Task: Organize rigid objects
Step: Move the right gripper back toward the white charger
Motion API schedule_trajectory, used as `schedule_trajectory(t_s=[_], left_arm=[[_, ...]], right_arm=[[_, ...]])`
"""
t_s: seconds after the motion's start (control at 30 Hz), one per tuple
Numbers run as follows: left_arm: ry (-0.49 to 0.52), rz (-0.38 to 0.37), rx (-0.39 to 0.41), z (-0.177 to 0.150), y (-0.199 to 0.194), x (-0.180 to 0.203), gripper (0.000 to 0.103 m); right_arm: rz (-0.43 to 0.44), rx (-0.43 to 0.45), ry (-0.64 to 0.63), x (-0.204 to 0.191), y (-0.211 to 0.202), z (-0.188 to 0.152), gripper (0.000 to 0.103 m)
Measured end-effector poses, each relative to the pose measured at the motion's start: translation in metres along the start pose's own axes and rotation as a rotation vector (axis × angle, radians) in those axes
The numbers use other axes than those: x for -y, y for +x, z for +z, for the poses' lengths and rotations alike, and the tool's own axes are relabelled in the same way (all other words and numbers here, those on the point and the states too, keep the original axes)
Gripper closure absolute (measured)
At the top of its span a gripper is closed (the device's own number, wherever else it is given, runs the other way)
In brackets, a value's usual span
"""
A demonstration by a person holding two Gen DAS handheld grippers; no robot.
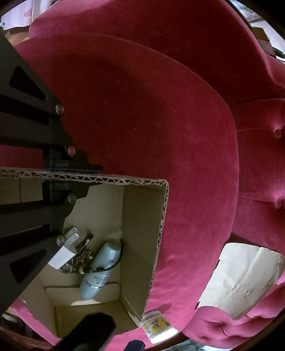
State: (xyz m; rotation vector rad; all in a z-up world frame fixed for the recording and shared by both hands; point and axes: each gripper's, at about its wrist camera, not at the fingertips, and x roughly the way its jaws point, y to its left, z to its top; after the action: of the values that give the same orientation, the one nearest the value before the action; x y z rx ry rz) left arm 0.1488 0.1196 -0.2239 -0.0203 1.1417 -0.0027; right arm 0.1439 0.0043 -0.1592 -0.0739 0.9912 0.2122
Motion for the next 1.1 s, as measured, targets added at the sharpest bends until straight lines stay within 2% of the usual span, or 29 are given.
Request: schedule_trajectory(t_s=[0.6,1.1], left_arm=[[0.011,0.016,0.002,-0.001,0.0,0.006,0.099],[0.022,0.027,0.002,0.0,0.001,0.01,0.099]], right_arm=[[-0.066,0.018,0.028,0.057,-0.024,-0.005,0.0],[-0.132,0.008,0.08,0.115,-0.031,-0.025,0.0]])
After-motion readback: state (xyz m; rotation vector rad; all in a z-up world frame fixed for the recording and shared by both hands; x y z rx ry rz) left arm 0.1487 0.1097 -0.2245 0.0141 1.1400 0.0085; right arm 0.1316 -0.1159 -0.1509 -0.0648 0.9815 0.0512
